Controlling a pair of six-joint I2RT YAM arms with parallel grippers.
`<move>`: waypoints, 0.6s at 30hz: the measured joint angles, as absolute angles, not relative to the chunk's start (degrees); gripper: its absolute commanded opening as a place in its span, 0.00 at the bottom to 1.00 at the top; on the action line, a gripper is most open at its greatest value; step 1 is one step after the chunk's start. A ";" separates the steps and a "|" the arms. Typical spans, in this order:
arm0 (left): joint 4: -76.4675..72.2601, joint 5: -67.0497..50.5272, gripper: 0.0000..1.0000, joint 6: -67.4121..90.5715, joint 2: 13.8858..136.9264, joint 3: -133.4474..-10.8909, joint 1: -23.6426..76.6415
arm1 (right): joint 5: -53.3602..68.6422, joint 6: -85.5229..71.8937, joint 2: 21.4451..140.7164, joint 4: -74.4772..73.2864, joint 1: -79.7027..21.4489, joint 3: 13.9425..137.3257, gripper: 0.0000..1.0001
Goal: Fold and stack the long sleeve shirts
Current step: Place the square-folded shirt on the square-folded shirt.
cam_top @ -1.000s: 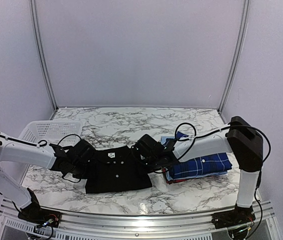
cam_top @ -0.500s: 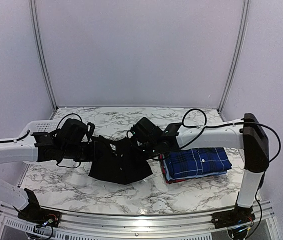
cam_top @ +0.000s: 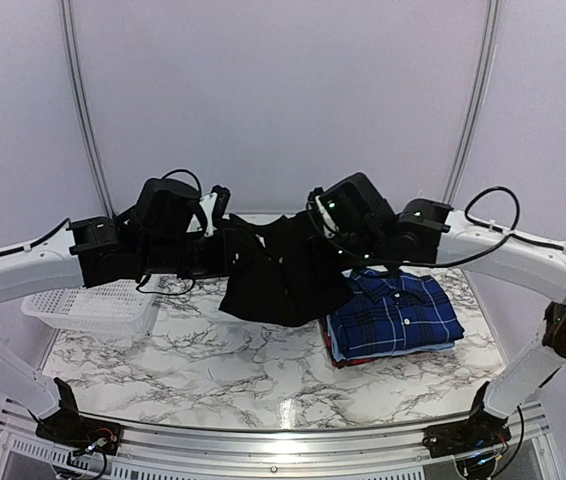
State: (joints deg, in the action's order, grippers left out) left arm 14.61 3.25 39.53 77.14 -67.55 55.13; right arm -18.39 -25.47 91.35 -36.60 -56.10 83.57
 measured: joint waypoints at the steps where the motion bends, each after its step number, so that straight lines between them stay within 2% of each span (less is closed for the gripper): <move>1: 14.70 3.49 0.00 39.59 78.65 -69.12 55.81 | -18.79 -25.21 89.27 -37.04 -54.96 82.17 0.00; 13: 14.46 5.45 0.00 40.97 107.90 -97.60 64.88 | -23.07 -23.46 65.14 -44.40 -36.62 65.08 0.00; 18: 14.35 5.41 0.00 42.46 117.40 -105.54 66.94 | -23.03 -22.15 60.10 -45.63 -29.91 60.47 0.00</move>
